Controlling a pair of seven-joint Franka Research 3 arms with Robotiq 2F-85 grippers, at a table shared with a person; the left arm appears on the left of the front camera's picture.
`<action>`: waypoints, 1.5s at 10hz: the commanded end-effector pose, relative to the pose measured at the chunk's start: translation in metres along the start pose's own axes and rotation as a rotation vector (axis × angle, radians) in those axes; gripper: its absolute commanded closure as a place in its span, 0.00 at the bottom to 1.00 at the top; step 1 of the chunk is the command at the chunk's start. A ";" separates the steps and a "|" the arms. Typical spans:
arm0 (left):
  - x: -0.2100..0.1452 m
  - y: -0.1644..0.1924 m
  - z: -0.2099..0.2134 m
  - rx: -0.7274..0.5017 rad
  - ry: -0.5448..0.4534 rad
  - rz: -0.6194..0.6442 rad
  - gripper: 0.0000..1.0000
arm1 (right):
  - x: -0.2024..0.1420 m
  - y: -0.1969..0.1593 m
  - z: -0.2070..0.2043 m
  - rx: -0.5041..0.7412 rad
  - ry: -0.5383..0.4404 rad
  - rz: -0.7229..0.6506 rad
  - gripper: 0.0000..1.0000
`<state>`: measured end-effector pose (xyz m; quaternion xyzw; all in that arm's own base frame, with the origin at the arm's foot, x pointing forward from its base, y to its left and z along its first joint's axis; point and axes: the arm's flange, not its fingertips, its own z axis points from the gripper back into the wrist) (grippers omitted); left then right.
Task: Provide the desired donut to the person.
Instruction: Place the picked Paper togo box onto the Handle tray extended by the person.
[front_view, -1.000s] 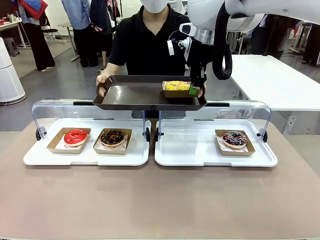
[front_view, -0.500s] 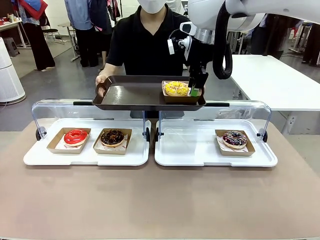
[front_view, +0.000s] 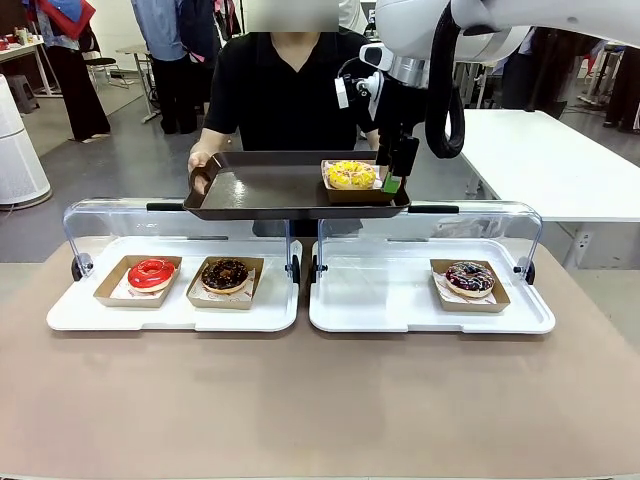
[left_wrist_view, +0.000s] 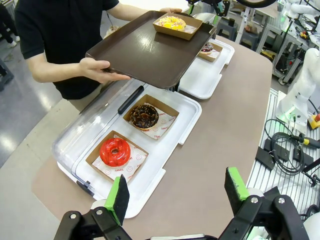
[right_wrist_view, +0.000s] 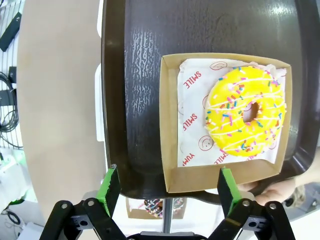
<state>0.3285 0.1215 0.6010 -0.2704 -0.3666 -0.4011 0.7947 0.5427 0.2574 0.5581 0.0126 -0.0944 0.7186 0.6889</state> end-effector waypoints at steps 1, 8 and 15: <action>0.001 -0.001 0.000 -0.007 -0.006 0.000 0.00 | -0.003 0.008 -0.001 0.002 -0.032 -0.011 0.00; 0.001 -0.001 0.000 -0.007 -0.006 0.000 0.00 | -0.156 0.136 0.105 -0.162 -0.083 -0.133 0.00; 0.001 -0.001 0.000 -0.007 -0.006 0.000 0.00 | -0.201 0.154 0.124 -0.166 -0.110 -0.197 0.00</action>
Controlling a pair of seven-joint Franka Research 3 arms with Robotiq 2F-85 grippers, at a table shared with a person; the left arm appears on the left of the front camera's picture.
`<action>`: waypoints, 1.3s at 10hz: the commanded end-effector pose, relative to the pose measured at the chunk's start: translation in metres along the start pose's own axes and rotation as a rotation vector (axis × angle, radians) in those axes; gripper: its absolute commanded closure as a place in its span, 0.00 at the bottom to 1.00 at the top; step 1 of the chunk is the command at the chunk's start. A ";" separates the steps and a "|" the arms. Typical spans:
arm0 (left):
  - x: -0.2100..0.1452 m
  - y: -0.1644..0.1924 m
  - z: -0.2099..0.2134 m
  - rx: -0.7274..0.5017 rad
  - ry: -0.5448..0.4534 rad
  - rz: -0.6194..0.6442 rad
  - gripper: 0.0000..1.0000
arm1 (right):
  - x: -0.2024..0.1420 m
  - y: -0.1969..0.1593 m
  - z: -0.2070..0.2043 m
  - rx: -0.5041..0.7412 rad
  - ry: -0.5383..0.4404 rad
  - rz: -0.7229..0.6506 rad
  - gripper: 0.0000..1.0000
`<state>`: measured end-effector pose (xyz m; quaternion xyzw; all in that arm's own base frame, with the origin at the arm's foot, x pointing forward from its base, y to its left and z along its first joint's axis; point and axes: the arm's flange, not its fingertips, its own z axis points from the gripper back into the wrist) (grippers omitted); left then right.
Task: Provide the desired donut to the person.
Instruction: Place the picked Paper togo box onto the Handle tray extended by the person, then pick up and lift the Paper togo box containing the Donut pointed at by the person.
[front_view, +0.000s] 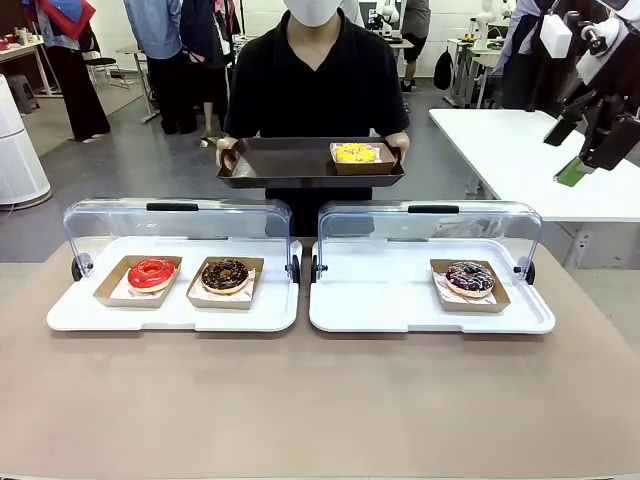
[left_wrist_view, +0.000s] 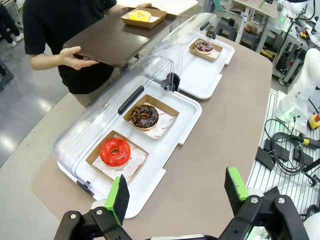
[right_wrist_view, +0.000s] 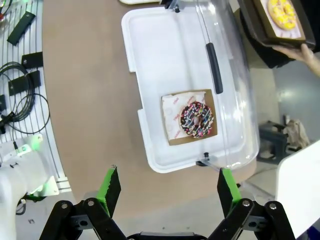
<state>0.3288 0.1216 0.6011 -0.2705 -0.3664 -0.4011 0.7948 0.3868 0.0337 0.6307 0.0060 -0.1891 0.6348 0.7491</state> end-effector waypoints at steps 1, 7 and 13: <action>0.001 -0.001 0.000 -0.007 -0.006 0.000 0.00 | 0.002 0.001 0.001 -0.003 0.002 0.002 0.00; 0.001 -0.001 0.000 -0.007 -0.006 0.000 0.00 | 0.002 0.001 0.001 -0.003 0.002 0.002 0.00; 0.001 -0.001 0.000 -0.007 -0.006 0.000 0.00 | 0.002 0.001 0.001 -0.003 0.002 0.002 0.00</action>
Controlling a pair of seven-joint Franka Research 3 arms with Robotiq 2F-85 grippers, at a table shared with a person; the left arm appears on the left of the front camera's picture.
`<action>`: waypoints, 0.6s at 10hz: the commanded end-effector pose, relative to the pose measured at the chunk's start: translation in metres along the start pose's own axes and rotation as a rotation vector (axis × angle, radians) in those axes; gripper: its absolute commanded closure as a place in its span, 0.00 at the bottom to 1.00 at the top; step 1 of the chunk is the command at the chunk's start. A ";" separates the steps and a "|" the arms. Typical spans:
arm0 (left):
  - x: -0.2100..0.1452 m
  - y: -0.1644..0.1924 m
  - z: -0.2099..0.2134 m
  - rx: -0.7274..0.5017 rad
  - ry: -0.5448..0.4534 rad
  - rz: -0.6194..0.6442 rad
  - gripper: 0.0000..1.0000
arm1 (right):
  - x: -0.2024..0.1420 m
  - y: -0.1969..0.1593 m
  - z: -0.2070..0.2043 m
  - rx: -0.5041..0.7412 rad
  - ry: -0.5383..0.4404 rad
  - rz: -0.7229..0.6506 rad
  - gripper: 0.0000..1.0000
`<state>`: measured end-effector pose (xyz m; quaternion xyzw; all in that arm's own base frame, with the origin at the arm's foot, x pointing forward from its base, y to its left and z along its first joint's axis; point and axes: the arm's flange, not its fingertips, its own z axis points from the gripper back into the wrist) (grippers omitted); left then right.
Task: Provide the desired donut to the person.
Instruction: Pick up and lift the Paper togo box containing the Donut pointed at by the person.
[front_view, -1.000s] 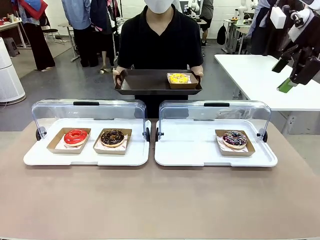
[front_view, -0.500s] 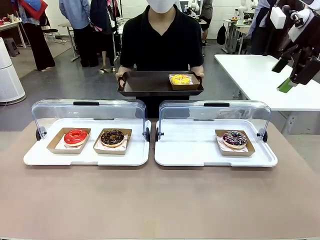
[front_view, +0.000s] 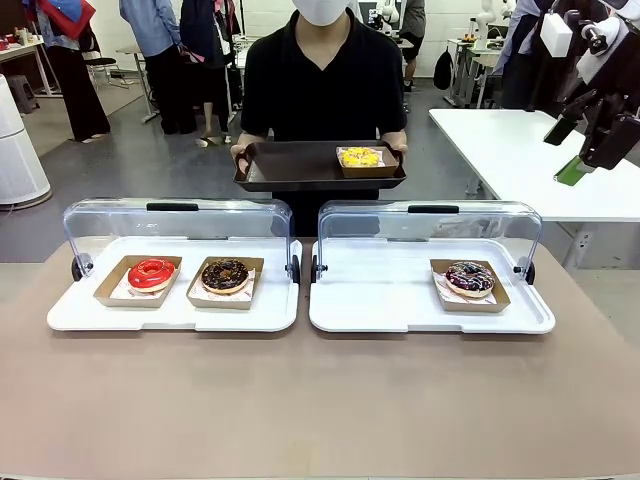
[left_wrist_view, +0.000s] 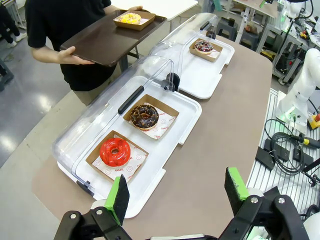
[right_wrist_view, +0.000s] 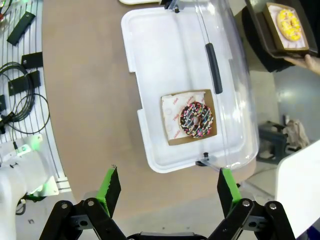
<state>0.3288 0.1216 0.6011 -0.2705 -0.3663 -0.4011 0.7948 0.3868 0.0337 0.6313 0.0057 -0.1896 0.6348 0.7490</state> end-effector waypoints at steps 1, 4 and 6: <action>0.001 -0.001 0.000 -0.007 -0.006 0.000 0.00 | 0.000 0.000 0.000 0.000 0.000 0.000 0.00; 0.001 -0.001 0.000 -0.007 -0.006 0.000 0.00 | -0.073 -0.036 0.020 0.269 -0.531 -0.216 0.00; 0.001 -0.001 0.000 -0.007 -0.006 0.000 0.00 | -0.128 -0.042 0.023 0.222 -0.705 -0.213 0.00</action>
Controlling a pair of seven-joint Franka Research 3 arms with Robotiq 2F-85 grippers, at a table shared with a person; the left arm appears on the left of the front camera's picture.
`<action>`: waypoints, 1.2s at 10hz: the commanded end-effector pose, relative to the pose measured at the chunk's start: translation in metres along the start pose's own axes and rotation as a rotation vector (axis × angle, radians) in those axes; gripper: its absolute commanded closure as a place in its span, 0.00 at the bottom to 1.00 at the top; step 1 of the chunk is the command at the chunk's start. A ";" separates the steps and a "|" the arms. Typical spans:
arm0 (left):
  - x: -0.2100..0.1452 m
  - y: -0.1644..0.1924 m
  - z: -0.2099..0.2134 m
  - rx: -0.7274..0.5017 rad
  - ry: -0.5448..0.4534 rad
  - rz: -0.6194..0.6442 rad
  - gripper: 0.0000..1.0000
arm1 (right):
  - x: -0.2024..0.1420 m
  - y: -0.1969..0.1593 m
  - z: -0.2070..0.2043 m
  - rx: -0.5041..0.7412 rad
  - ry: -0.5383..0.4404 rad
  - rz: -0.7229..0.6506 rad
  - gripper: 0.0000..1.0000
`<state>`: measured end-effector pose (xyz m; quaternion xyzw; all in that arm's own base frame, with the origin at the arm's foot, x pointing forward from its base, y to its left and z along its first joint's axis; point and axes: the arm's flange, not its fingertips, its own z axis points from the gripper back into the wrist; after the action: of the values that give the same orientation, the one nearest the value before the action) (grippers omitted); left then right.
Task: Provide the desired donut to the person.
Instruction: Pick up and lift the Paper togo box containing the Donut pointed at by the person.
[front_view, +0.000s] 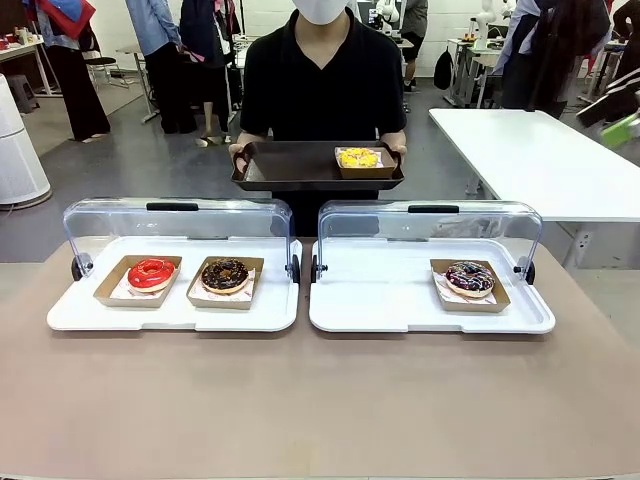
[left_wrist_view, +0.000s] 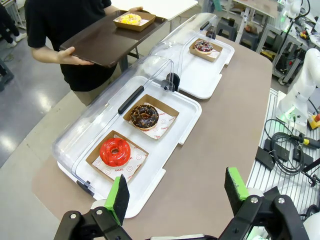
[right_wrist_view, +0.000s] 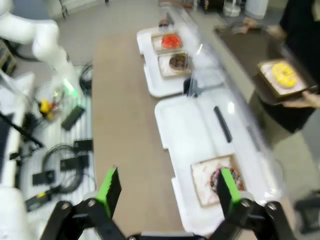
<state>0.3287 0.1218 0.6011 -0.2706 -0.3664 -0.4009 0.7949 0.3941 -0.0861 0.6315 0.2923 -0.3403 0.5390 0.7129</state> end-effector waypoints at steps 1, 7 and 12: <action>0.001 -0.001 0.000 -0.007 -0.006 -0.001 0.00 | -0.041 -0.024 0.021 -0.025 -0.119 0.016 0.00; 0.001 -0.001 0.000 -0.007 -0.006 -0.001 0.00 | -0.145 -0.040 0.072 0.067 -0.115 0.129 0.00; 0.001 -0.001 0.000 -0.007 -0.006 -0.001 0.00 | -0.141 -0.037 0.066 0.119 -0.106 0.096 0.00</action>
<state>0.3288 0.1216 0.6011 -0.2706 -0.3663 -0.4011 0.7948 0.3900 -0.2259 0.5534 0.3453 -0.3699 0.5762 0.6419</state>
